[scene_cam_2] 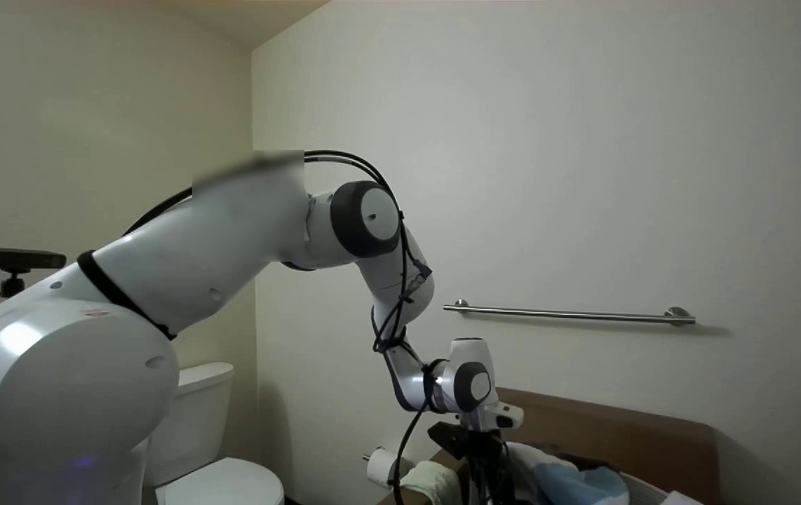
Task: Remove the gray towel from the carrier bag and put it on the handle of the couch
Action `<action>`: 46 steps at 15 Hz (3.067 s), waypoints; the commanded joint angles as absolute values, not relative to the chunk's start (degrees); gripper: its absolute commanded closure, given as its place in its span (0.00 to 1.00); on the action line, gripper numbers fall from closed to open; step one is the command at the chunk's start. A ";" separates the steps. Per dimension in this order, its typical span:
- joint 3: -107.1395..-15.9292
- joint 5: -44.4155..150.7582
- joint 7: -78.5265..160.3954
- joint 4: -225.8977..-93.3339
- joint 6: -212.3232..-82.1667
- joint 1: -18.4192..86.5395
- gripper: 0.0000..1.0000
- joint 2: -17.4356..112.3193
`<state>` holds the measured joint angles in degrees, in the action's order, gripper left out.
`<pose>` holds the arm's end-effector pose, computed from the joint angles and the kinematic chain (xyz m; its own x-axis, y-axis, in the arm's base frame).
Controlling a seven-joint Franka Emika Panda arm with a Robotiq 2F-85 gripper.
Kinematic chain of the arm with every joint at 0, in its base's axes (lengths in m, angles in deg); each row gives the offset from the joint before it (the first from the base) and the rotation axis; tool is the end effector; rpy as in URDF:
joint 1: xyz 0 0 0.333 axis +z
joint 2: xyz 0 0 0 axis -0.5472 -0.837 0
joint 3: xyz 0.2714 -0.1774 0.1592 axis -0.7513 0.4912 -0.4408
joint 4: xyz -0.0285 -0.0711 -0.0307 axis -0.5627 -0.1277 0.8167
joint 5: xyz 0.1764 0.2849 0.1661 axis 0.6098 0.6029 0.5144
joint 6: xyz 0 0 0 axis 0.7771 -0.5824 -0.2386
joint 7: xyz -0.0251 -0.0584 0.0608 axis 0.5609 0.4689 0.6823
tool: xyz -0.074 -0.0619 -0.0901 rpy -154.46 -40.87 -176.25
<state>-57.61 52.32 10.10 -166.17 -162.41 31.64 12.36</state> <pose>0.6654 -0.1014 0.0876 0.7817 -0.6199 0.0680 -0.6232 -0.7724 0.1229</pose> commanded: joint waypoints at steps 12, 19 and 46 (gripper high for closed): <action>-50.64 55.69 7.56 -164.62 -167.98 41.04 0.91 14.27; -47.54 54.68 7.55 -164.78 -168.50 44.27 0.39 15.83; -48.87 47.18 -14.90 -148.19 -146.22 55.08 0.91 27.30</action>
<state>-51.32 52.79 -4.41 -152.68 -153.12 50.68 26.04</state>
